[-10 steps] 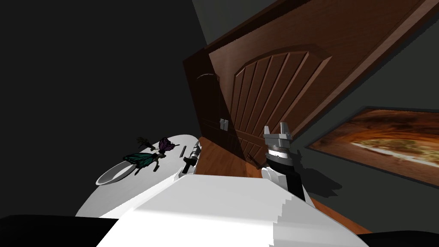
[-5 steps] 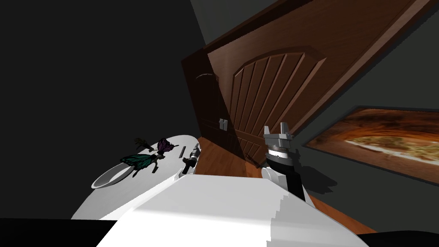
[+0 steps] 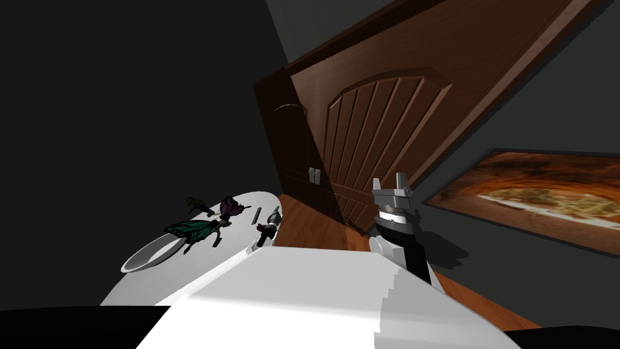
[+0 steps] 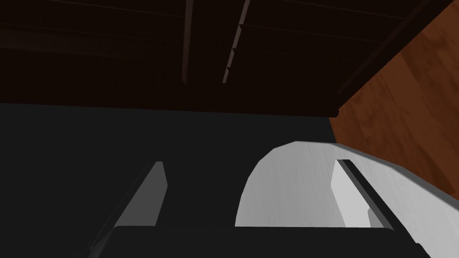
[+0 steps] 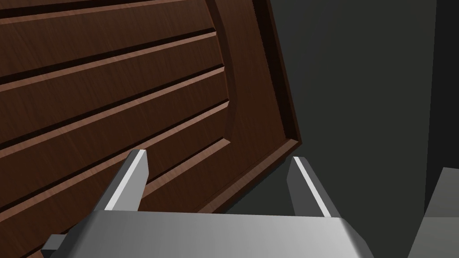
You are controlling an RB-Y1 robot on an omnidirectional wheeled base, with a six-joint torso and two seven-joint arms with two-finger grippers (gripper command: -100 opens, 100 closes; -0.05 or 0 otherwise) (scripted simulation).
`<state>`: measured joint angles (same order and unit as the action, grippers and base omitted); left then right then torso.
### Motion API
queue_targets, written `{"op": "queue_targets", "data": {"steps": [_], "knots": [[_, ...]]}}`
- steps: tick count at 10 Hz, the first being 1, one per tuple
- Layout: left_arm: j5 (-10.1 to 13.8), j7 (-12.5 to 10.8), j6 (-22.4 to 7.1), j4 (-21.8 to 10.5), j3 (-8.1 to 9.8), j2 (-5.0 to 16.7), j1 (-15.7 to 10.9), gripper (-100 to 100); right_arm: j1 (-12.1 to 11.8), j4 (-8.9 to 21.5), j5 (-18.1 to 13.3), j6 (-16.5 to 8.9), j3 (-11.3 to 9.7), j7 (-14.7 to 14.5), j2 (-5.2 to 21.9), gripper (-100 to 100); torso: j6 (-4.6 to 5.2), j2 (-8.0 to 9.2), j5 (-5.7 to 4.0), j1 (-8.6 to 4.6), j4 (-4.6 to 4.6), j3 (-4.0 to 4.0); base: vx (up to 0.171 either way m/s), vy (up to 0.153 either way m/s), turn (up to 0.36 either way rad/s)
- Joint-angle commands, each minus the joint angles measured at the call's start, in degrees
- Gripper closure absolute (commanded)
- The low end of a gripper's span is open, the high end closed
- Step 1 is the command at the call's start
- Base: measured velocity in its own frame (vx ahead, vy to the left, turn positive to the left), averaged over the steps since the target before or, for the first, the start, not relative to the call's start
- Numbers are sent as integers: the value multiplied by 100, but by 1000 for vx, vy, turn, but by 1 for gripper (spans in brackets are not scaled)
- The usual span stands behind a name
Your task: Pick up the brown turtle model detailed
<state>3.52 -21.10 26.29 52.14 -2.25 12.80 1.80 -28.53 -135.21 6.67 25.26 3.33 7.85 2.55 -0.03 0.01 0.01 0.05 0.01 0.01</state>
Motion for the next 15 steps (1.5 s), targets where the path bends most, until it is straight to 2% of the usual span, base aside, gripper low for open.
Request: {"op": "queue_targets", "data": {"steps": [1,3,4,7,9,10,14,15], "knots": [[25,-61,-35,-286,6,22,-38,-100,0,0,0,0,0,0,0,0,0,0,0,0,0,0,-7,9,-34],[71,-183,-13,-752,13,86,-200,-100,0,0,0,0,0,0,0,0,0,1,-1,0,0,1,-9,17,-61],[71,-183,-13,-832,13,86,-200,-100,0,0,0,0,0,0,0,0,0,1,0,2,1,1,-6,16,-20],[126,-332,3,-1437,19,163,-382,-100,0,0,0,0,0,0,0,0,0,0,-1,0,0,0,-5,14,-46],[140,-371,3,-1701,18,182,-423,-100,0,0,0,0,0,0,0,0,-1,-1,0,-1,0,0,-1,11,-17],[140,-371,3,-1701,18,182,-423,-100,0,0,0,0,0,0,0,0,0,-1,-1,-1,0,0,-2,8,-10],[170,-465,-25,-2196,5,208,-474,-100,0,0,0,0,0,0,0,0,0,-1,-1,-2,0,0,-2,10,-23],[167,-457,-31,-2116,5,213,-471,-100,0,0,0,0,0,0,0,0,0,-1,-1,-2,0,0,0,0,0]]}}
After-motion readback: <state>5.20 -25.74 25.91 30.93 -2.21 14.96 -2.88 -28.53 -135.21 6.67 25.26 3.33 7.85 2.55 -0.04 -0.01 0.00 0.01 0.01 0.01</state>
